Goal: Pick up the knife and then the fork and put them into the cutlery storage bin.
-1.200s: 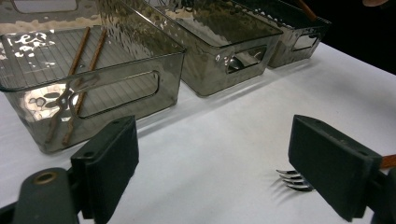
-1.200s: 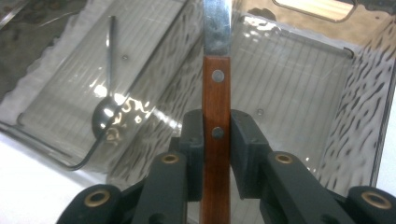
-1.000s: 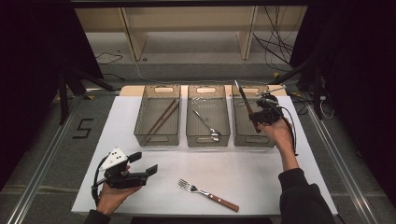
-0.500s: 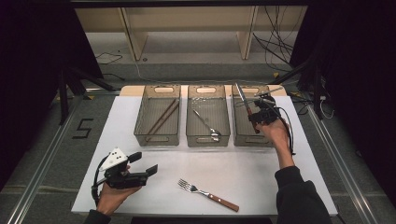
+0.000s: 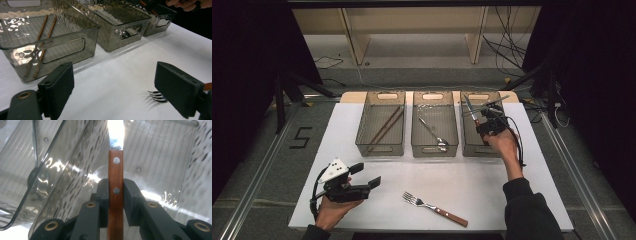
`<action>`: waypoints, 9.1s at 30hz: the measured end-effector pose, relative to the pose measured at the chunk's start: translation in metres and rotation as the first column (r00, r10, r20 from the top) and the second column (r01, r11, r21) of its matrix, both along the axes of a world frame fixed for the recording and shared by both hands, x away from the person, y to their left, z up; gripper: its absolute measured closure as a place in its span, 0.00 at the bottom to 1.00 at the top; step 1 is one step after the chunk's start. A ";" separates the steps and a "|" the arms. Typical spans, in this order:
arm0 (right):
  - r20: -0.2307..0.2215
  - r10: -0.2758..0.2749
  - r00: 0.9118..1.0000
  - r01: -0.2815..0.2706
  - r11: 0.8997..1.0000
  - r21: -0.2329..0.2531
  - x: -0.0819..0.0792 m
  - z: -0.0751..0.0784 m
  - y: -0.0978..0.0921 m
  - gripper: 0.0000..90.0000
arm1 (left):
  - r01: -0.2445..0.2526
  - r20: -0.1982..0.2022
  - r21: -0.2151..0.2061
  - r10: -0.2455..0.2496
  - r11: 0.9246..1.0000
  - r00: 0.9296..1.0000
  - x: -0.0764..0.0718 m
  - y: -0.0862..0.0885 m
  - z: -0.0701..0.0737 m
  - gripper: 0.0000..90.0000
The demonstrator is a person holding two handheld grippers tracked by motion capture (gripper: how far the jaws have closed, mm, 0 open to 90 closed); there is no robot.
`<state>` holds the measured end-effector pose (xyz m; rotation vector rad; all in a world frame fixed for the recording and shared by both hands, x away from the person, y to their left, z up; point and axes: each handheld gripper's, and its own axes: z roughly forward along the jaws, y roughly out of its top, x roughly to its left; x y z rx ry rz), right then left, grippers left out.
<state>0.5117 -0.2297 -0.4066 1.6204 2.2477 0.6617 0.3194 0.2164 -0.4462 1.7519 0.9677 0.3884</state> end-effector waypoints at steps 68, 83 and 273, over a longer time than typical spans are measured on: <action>0.008 0.527 0.850 -0.525 0.845 0.098 -0.154 -0.002 0.088 0.31 | 0.000 0.004 -0.006 0.000 1.000 1.000 -0.001 0.000 0.001 0.17; -0.054 0.572 0.818 -0.569 0.820 0.067 -0.168 -0.016 0.100 0.31 | 0.004 0.009 -0.009 -0.004 1.000 1.000 -0.001 0.001 0.001 0.17; 0.063 0.018 0.998 -0.023 0.997 0.071 -0.003 0.036 -0.019 0.86 | -0.011 0.011 -0.021 0.011 1.000 1.000 0.000 0.002 0.000 0.17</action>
